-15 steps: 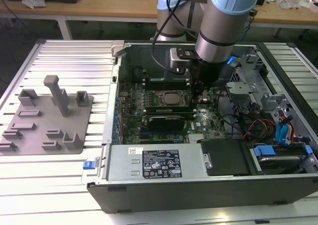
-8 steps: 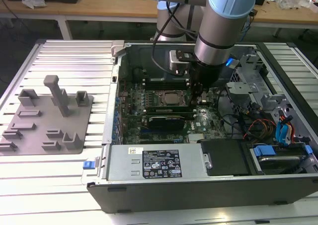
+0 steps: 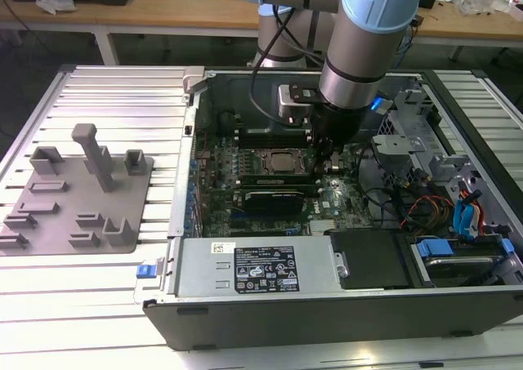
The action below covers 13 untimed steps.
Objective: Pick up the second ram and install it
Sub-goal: 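Press down the second ram until it locks into place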
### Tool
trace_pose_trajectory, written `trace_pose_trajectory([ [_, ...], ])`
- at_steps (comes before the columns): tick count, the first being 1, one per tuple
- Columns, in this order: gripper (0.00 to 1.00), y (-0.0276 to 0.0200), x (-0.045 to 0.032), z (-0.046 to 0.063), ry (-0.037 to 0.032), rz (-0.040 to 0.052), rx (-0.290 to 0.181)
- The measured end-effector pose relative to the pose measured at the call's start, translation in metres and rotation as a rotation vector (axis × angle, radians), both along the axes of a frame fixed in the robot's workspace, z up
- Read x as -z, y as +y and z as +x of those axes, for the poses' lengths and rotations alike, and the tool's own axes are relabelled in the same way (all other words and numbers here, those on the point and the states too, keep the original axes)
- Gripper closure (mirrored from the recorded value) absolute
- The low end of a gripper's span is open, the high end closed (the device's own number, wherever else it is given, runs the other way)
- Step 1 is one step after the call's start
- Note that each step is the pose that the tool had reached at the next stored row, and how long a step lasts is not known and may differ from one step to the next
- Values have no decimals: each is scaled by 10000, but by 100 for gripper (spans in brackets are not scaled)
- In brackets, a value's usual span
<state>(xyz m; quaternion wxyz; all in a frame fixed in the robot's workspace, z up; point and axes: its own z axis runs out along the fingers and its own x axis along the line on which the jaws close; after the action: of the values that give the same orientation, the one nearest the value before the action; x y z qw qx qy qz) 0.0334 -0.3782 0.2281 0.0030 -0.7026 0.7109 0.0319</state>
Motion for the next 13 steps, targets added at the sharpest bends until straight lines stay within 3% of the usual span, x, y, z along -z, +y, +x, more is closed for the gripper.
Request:
trace_pose_trajectory([
  [3,92,3,-24,0,-4,20,1],
  [6,92,0,-172,0,-1,-1,0],
  [11,92,0,-189,-30,0,-3,0],
  [13,92,0,-187,-149,-2,-1,1],
])
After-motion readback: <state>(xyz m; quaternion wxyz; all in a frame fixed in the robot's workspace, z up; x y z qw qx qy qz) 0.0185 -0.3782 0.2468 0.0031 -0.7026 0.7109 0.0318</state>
